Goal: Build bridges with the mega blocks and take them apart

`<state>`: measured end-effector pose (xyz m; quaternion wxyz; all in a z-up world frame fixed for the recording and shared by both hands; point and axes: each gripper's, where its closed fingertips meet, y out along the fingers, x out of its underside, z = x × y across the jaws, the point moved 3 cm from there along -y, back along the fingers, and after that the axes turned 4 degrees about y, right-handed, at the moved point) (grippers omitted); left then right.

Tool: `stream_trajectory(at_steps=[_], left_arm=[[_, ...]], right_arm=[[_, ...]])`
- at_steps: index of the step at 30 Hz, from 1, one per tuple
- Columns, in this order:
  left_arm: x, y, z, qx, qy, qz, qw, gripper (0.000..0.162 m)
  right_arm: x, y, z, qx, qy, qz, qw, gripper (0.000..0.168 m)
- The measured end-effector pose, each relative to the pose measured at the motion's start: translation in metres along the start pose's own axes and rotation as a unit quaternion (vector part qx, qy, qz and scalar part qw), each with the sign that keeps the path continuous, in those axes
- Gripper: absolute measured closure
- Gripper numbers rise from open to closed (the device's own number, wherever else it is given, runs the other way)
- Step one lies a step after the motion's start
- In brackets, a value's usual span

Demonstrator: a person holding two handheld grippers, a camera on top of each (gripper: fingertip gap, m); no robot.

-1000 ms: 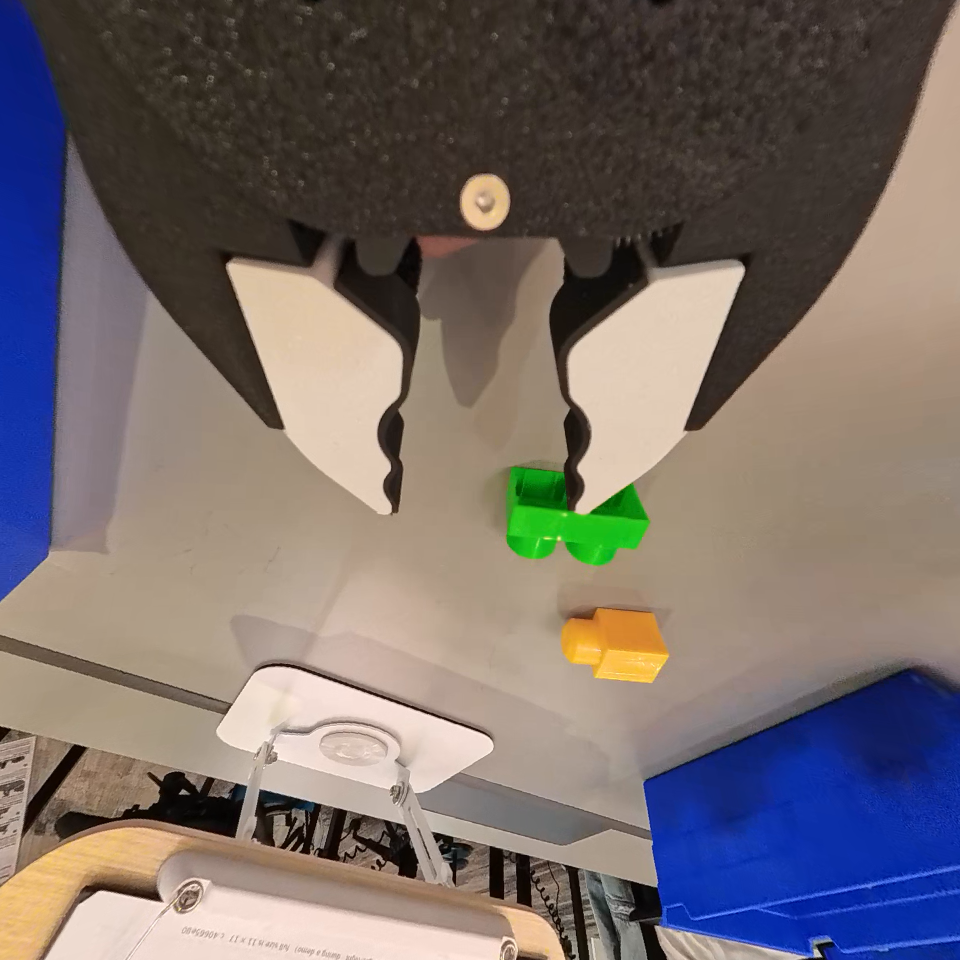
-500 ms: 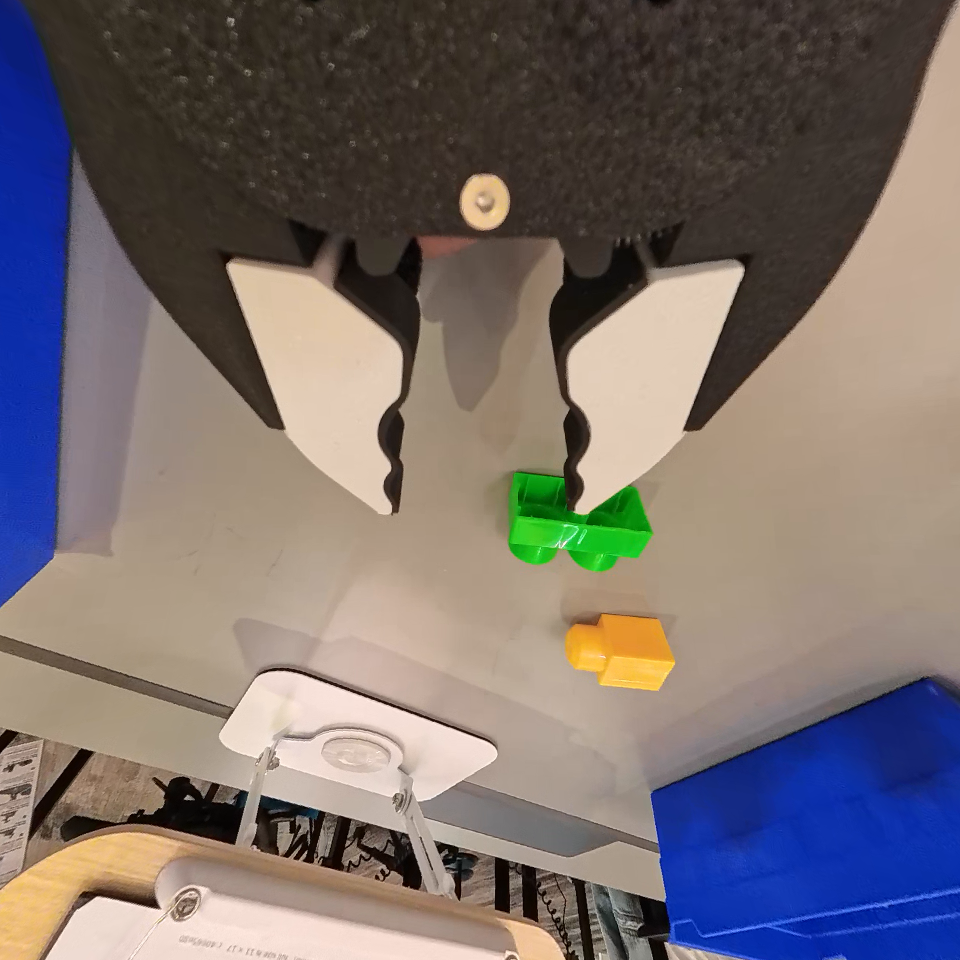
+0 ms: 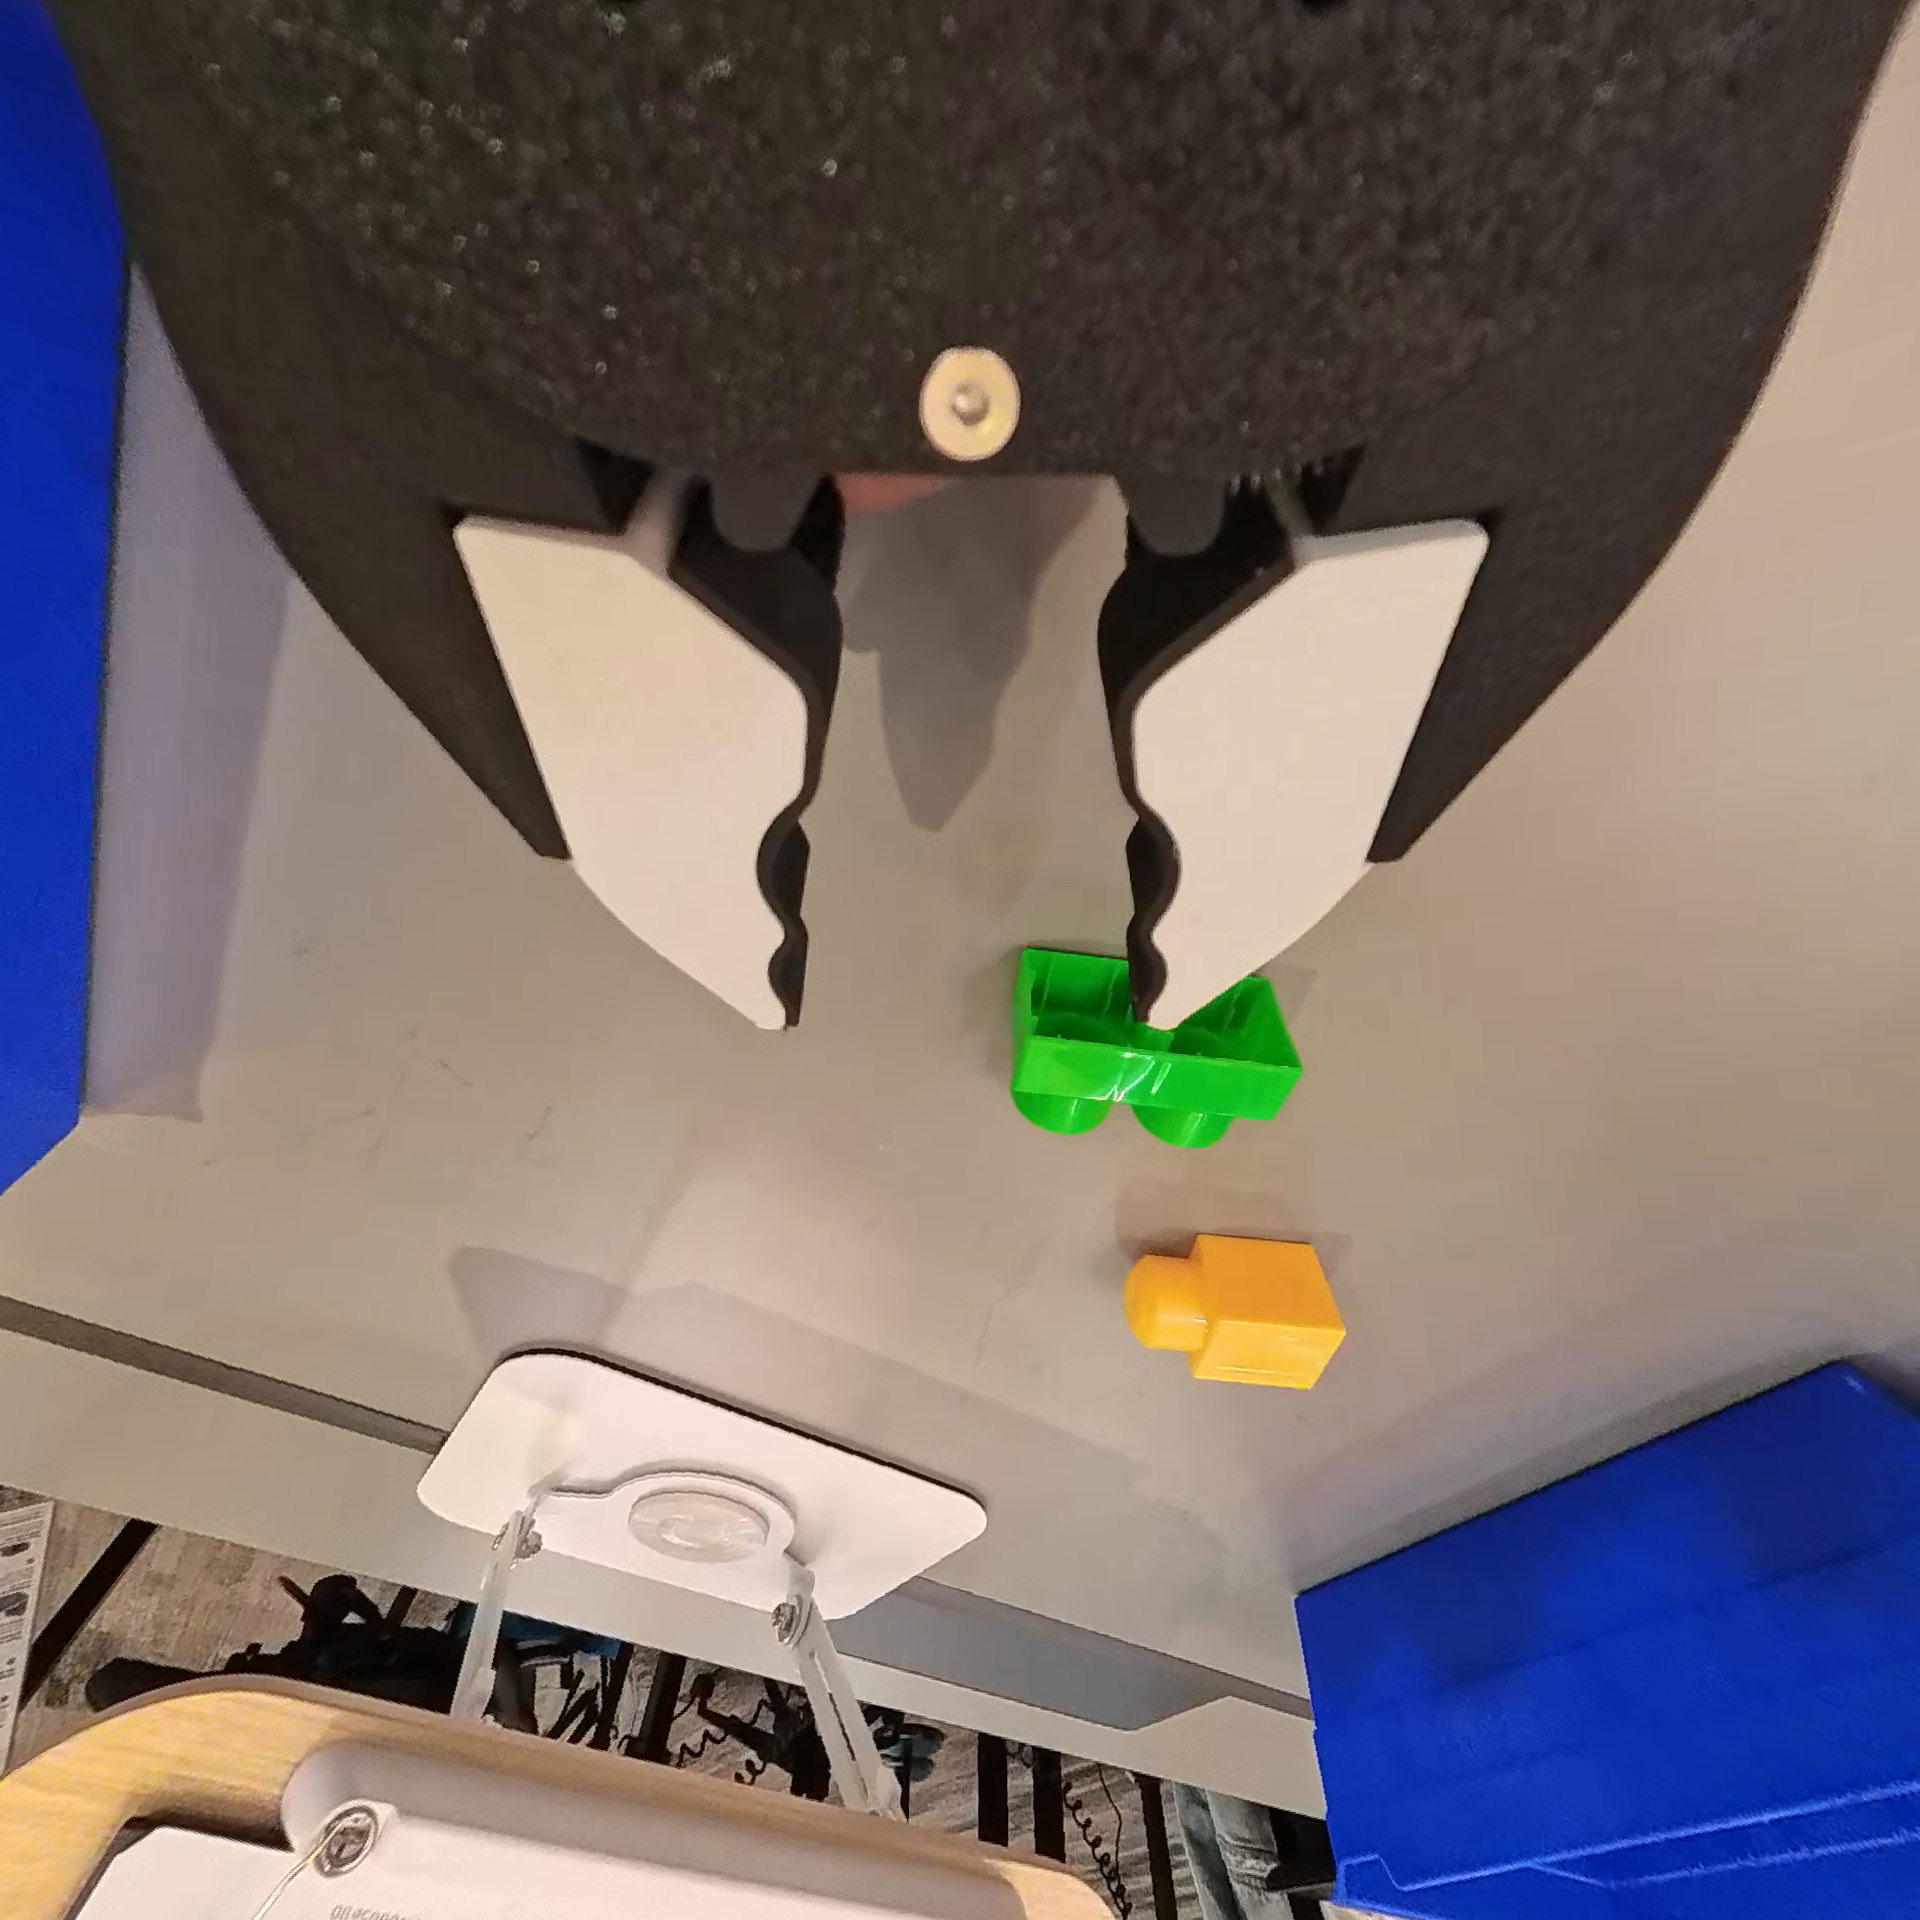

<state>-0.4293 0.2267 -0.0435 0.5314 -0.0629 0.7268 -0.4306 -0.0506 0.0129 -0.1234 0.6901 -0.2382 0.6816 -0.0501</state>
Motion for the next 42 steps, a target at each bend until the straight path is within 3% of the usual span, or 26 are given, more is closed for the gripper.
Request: stream_trajectory(at_steps=[6, 13, 17, 22, 25, 30, 37, 39, 42], left_arm=[[-0.010, 0.064, -0.015, -0.036, 0.015, -0.105, 0.994, 0.102], [0.002, 0.083, -0.048, -0.084, 0.100, -0.198, 0.972, 0.098], [-0.003, 0.083, -0.046, -0.103, 0.142, -0.203, 0.963, 0.099], [-0.039, 0.048, -0.052, -0.056, 0.074, -0.123, 0.988, 0.101], [-0.042, 0.014, -0.062, -0.037, 0.051, -0.100, 0.993, 0.100], [-0.002, -0.038, -0.041, 0.076, 0.047, -0.095, 0.991, 0.098], [0.044, -0.127, 0.015, 0.174, 0.052, 0.147, 0.972, 0.099], [0.059, -0.141, 0.030, 0.168, 0.029, 0.231, 0.958, 0.103], [0.091, -0.137, 0.033, 0.065, -0.050, 0.292, 0.953, 0.097]], right_arm=[[0.000, 0.000, 0.000, -0.001, 0.001, -0.001, 1.000, 0.109], [0.001, 0.001, 0.000, -0.004, 0.002, -0.005, 1.000, 0.109], [0.002, 0.003, 0.000, -0.009, 0.007, -0.013, 1.000, 0.109], [0.002, 0.002, 0.000, -0.008, 0.007, -0.011, 1.000, 0.109], [0.001, 0.002, 0.000, -0.010, 0.008, -0.008, 1.000, 0.109], [0.001, 0.002, 0.000, -0.011, 0.008, -0.009, 1.000, 0.109], [0.001, 0.002, 0.000, -0.011, 0.009, -0.009, 1.000, 0.109], [0.001, 0.001, 0.000, -0.011, 0.009, -0.006, 1.000, 0.109], [0.001, 0.002, 0.000, -0.010, 0.008, -0.006, 1.000, 0.109]])
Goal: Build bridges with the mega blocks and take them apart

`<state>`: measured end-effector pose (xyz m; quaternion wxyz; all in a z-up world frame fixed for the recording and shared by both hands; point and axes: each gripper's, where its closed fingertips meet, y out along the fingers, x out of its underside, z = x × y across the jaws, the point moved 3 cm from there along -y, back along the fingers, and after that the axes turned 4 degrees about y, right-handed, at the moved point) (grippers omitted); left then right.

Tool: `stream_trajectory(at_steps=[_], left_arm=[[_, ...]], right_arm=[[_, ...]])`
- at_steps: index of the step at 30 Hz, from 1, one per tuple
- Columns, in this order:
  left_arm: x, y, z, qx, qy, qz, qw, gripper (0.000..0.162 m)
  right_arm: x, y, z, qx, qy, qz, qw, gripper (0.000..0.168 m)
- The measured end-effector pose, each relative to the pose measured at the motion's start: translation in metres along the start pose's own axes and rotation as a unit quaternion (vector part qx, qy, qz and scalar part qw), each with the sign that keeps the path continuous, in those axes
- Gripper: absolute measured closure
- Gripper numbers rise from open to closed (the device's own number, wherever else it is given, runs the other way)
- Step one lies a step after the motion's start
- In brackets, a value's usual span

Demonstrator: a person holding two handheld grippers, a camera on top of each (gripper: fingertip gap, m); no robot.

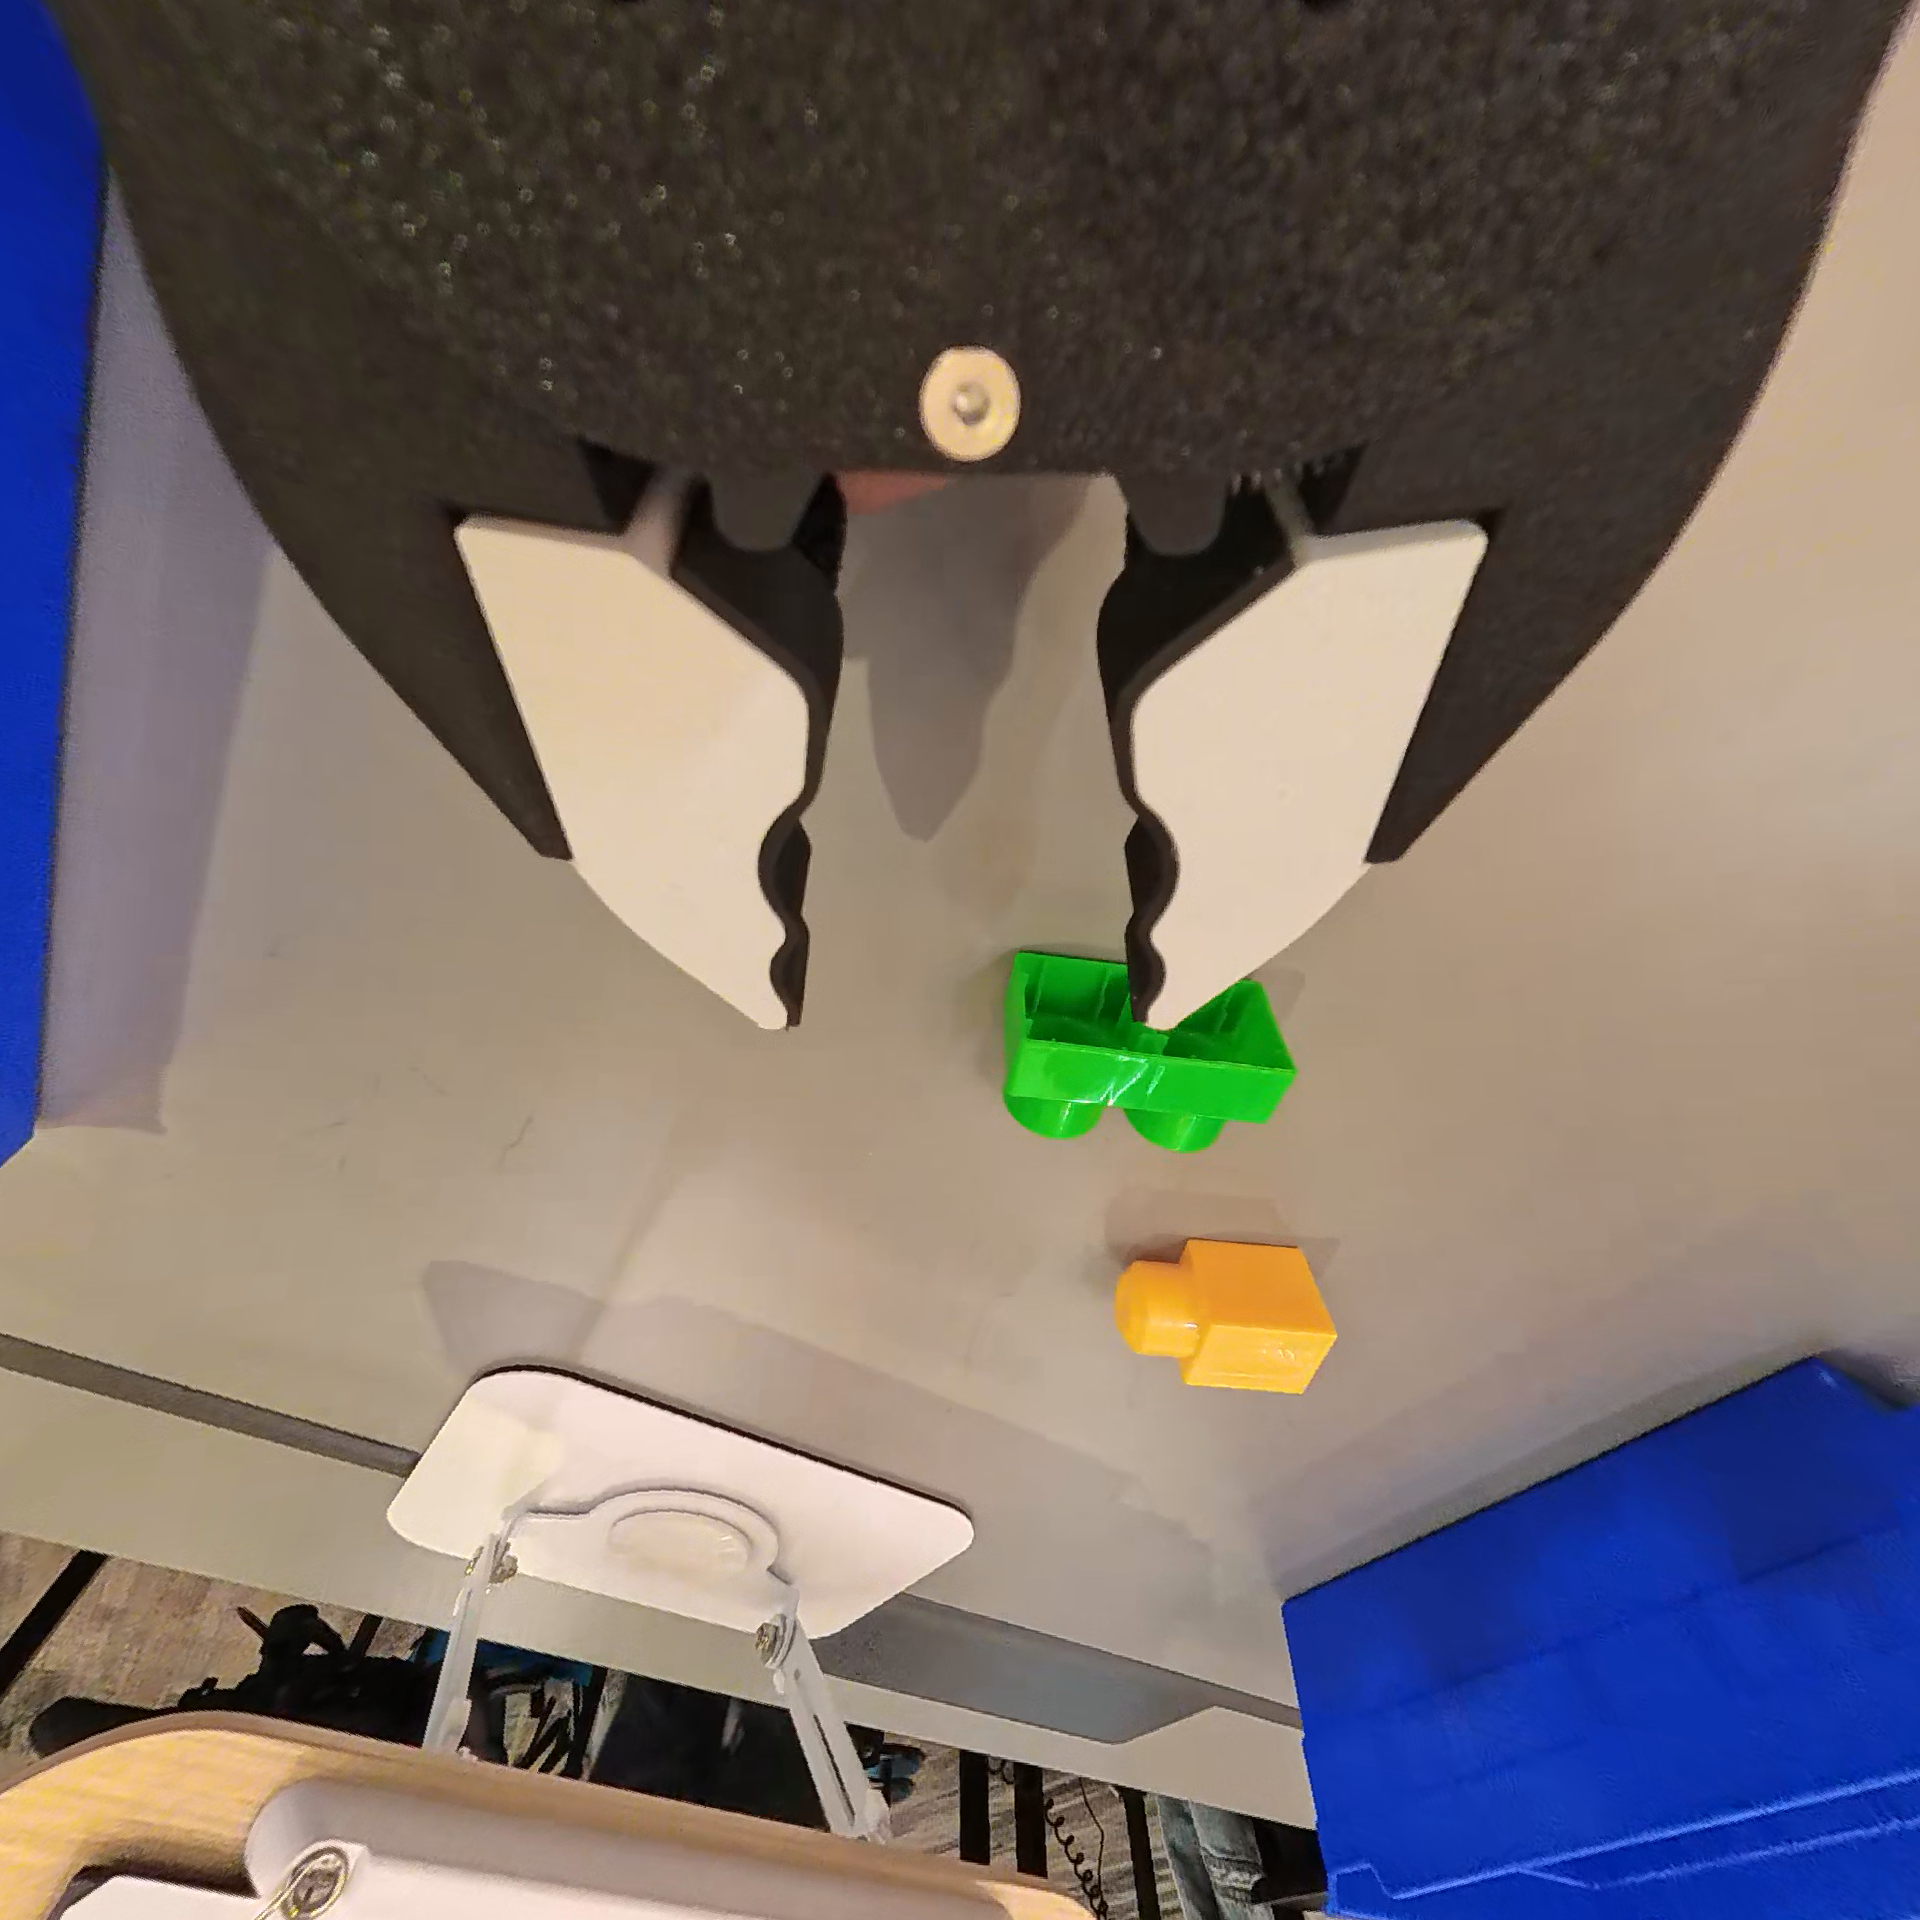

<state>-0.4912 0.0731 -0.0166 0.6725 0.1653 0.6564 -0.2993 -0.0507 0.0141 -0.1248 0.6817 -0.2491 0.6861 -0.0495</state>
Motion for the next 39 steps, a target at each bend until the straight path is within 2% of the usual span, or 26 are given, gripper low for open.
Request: stream_trajectory(at_steps=[3, 6, 9, 12, 16, 33, 36, 39], left_arm=[[0.036, -0.021, 0.014, -0.091, -0.013, 0.035, 0.995, 0.098], [0.061, -0.037, 0.027, -0.121, 0.008, 0.027, 0.992, 0.101], [0.069, -0.047, 0.027, -0.136, -0.002, 0.018, 0.991, 0.095], [0.071, -0.047, 0.028, -0.117, -0.032, 0.014, 0.993, 0.097], [0.074, -0.046, 0.027, -0.114, -0.012, 0.000, 0.993, 0.097], [0.079, -0.043, 0.025, -0.116, -0.025, -0.022, 0.993, 0.100], [0.069, -0.035, 0.019, -0.115, -0.016, -0.032, 0.993, 0.101], [0.046, -0.008, 0.004, -0.107, -0.006, -0.090, 0.990, 0.098]], right_arm=[[0.000, 0.000, 0.000, 0.000, -0.002, -0.001, 1.000, 0.110], [0.000, 0.000, 0.000, 0.000, -0.001, 0.000, 1.000, 0.110], [0.000, 0.000, 0.000, 0.000, -0.001, -0.001, 1.000, 0.110], [0.000, 0.000, 0.000, 0.001, -0.003, -0.002, 1.000, 0.110], [0.000, 0.000, 0.000, 0.002, -0.003, 0.000, 1.000, 0.110], [0.001, 0.001, -0.001, -0.001, -0.004, -0.004, 1.000, 0.110], [0.001, 0.001, -0.001, 0.000, -0.005, -0.004, 1.000, 0.110], [0.001, 0.002, -0.001, -0.002, -0.005, -0.007, 1.000, 0.110]])
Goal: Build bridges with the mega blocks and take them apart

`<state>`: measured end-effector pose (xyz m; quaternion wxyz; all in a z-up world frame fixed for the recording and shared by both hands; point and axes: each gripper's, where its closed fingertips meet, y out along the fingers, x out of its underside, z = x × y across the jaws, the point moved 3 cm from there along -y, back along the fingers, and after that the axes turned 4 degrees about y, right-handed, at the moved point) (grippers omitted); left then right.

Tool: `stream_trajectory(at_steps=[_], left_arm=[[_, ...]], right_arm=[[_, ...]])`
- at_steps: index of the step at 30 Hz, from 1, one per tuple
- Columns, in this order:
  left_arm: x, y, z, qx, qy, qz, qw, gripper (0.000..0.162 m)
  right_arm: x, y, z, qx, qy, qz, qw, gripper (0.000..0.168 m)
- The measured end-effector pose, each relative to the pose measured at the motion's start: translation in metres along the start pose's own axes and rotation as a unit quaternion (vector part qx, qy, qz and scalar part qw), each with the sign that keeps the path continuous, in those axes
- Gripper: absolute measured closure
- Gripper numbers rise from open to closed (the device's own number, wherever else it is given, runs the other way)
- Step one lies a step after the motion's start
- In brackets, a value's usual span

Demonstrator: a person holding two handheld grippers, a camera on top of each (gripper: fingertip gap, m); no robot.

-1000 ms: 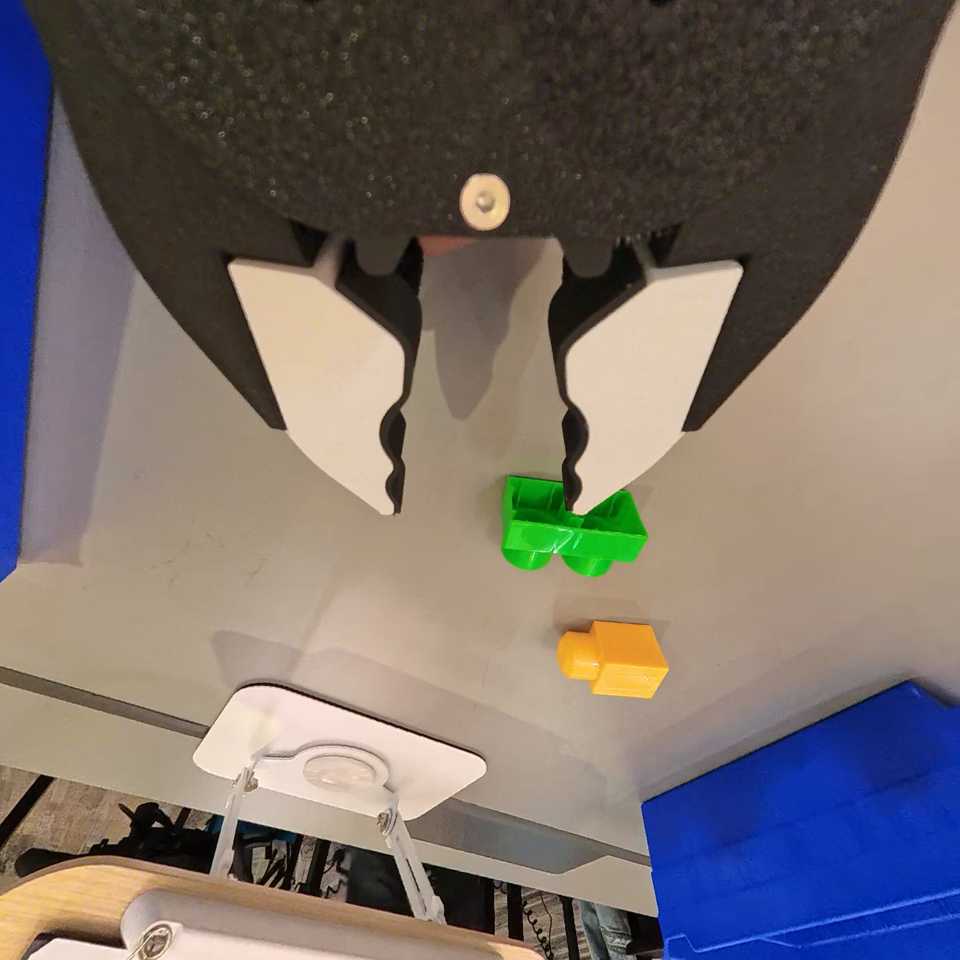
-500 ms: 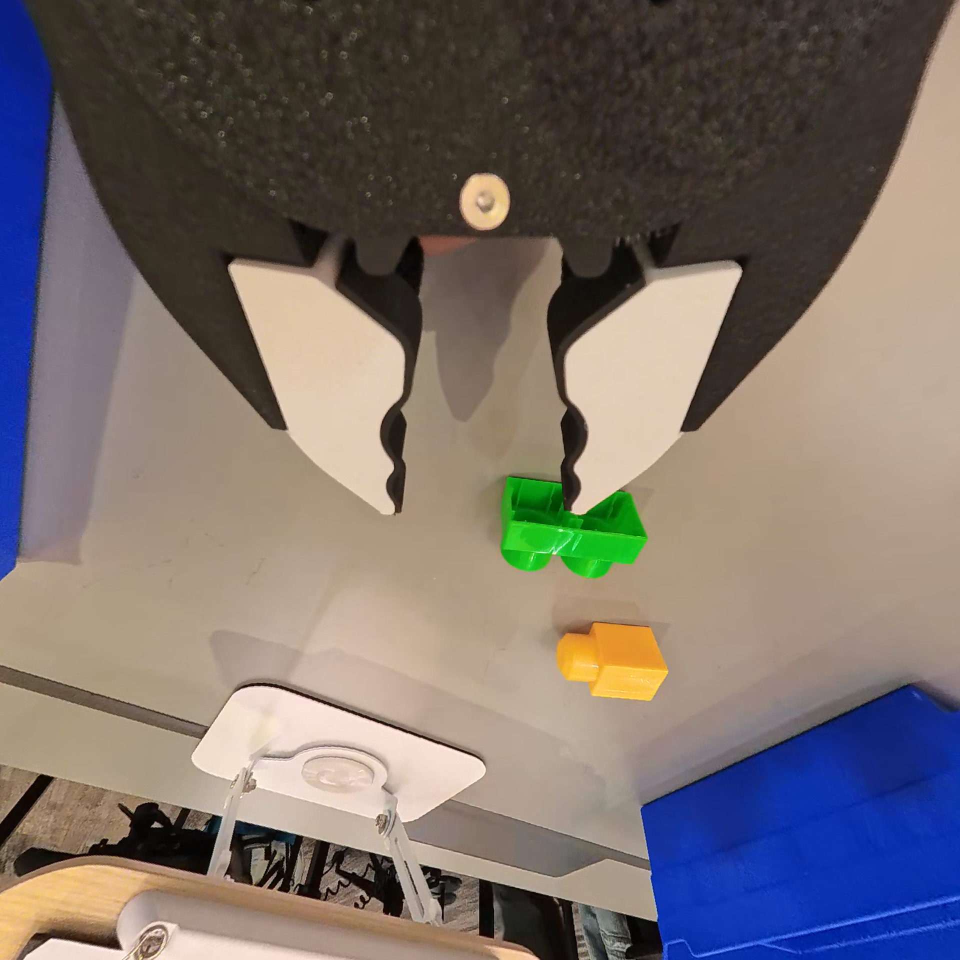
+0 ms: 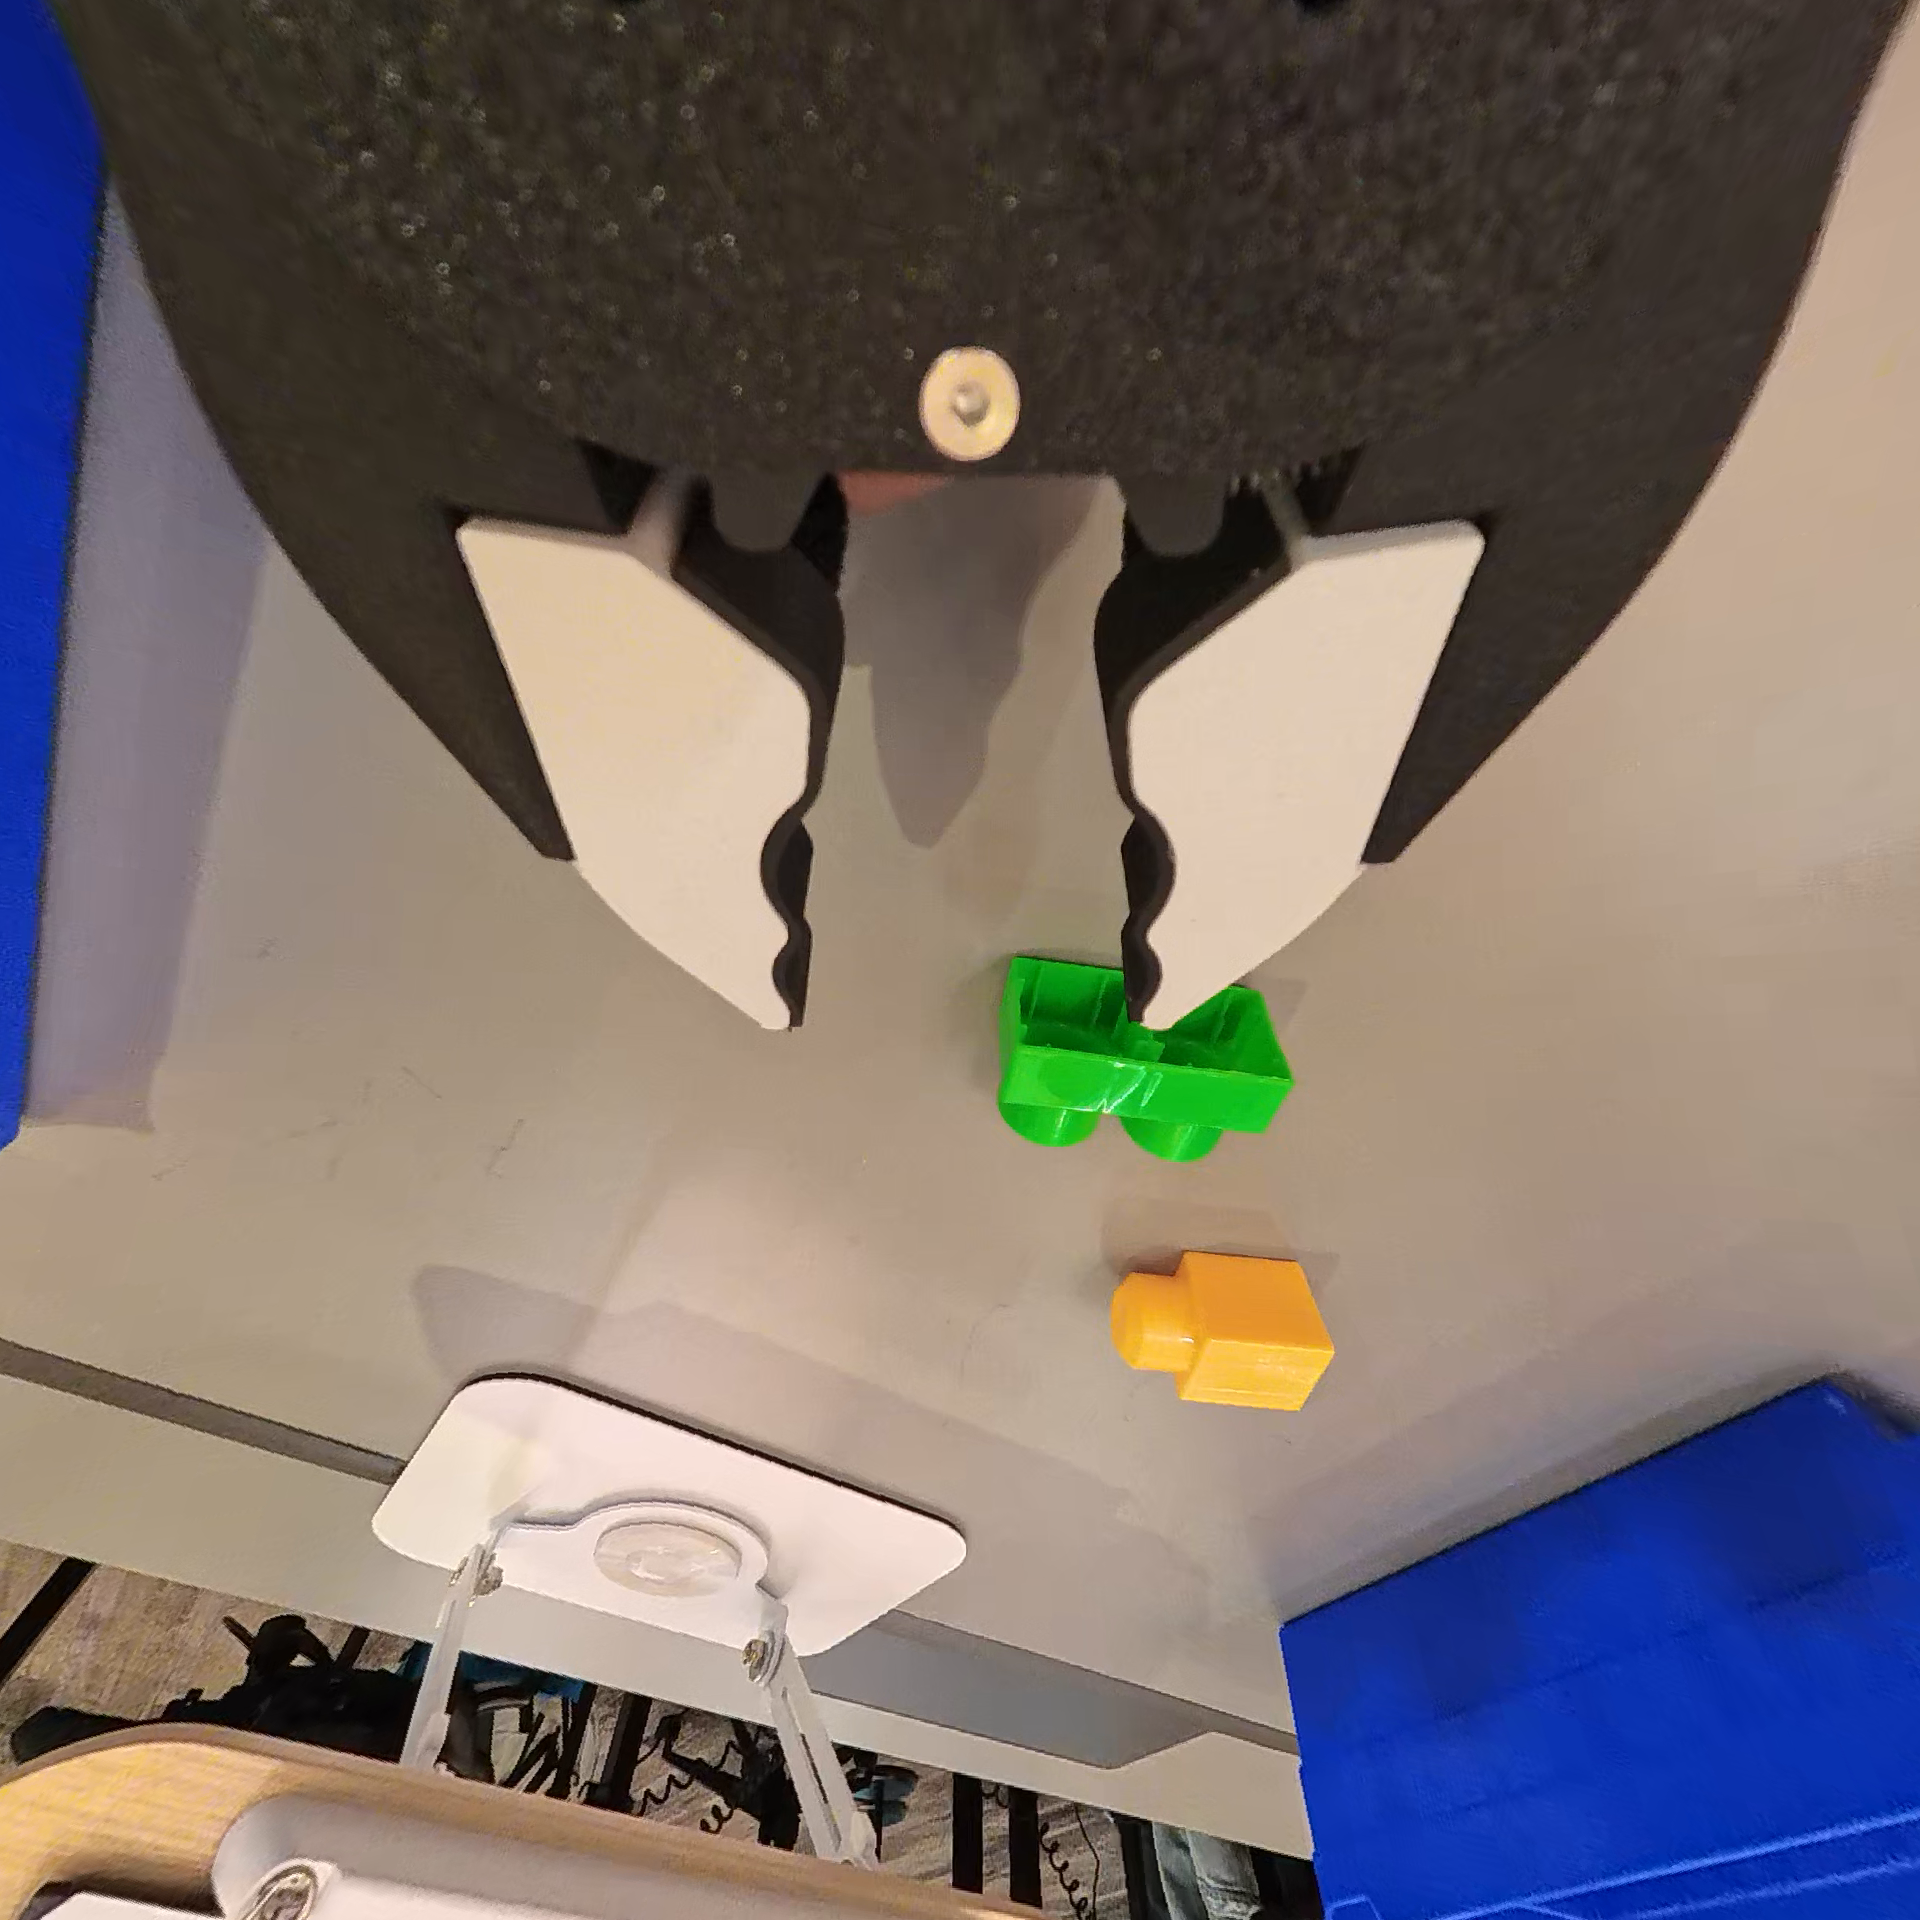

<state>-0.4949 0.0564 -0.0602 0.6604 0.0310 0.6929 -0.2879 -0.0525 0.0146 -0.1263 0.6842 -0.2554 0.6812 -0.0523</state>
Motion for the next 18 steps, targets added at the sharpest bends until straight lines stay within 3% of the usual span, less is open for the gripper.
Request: stream_trajectory(at_steps=[5, 8, 13, 15, 18], left_arm=[[-0.077, 0.067, -0.004, 0.017, 0.021, -0.043, 0.999, 0.100], [-0.100, 0.128, -0.006, 0.029, 0.063, -0.128, 0.989, 0.099], [-0.089, 0.216, -0.007, 0.124, 0.000, -0.263, 0.957, 0.099], [-0.076, 0.234, -0.006, 0.161, -0.034, -0.307, 0.937, 0.100], [-0.065, 0.250, -0.019, 0.151, -0.045, -0.334, 0.929, 0.103]], right_arm=[[0.001, 0.002, -0.001, -0.004, 0.001, -0.009, 1.000, 0.110], [0.001, 0.001, 0.000, -0.005, 0.002, -0.006, 1.000, 0.110], [0.000, 0.000, -0.001, -0.003, -0.003, -0.002, 1.000, 0.110], [0.000, 0.000, -0.001, -0.002, -0.004, -0.002, 1.000, 0.110], [0.001, 0.001, -0.001, -0.003, -0.001, -0.003, 1.000, 0.111]])
